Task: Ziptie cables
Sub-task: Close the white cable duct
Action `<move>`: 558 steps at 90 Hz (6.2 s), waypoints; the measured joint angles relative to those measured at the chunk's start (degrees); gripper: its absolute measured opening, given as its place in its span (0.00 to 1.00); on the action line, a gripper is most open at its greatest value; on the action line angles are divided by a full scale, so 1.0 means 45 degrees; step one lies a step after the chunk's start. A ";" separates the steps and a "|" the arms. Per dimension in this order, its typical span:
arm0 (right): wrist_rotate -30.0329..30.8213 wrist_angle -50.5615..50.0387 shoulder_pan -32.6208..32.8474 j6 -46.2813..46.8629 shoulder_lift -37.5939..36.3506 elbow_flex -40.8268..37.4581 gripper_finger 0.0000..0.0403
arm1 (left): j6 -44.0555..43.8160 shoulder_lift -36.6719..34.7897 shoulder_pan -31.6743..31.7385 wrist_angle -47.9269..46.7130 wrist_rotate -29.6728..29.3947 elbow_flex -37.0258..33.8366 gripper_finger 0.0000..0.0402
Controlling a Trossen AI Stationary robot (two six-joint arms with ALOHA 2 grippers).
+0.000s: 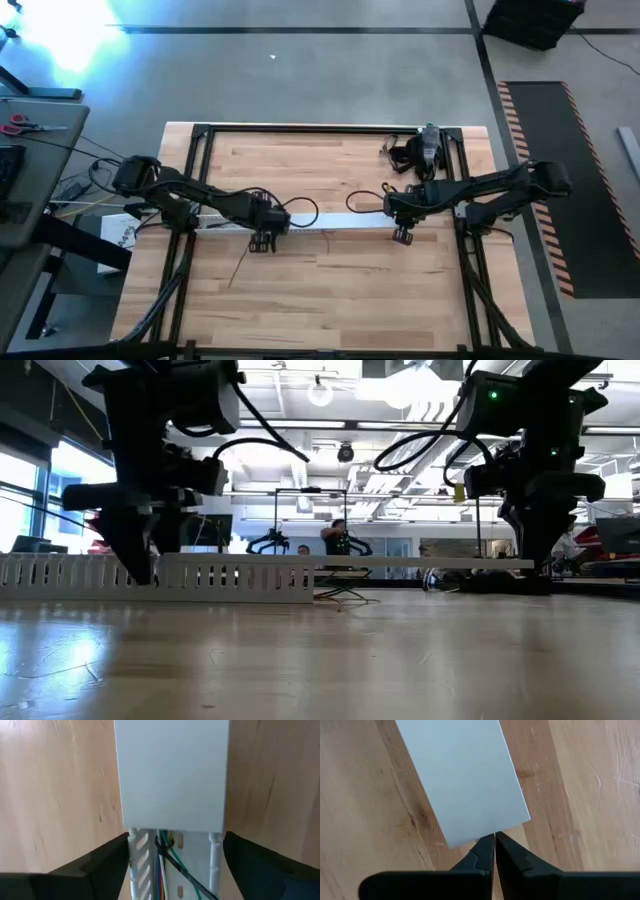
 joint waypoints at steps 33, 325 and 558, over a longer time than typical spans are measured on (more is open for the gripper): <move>0.0003 0.0026 0.0000 -0.0097 0.0000 0.0000 0.00 | -0.0576 -0.0007 -0.0003 -0.1680 0.0007 0.0000 0.74; 0.0879 0.2853 -0.0092 -0.1559 0.0107 -0.0019 0.00 | -0.0013 -0.0117 0.0599 -0.0491 0.1151 0.0141 0.63; 0.0899 0.2940 -0.0112 -0.1656 0.0107 -0.0019 0.00 | -0.0043 -0.0986 0.0478 -0.0058 0.0007 -0.1243 0.70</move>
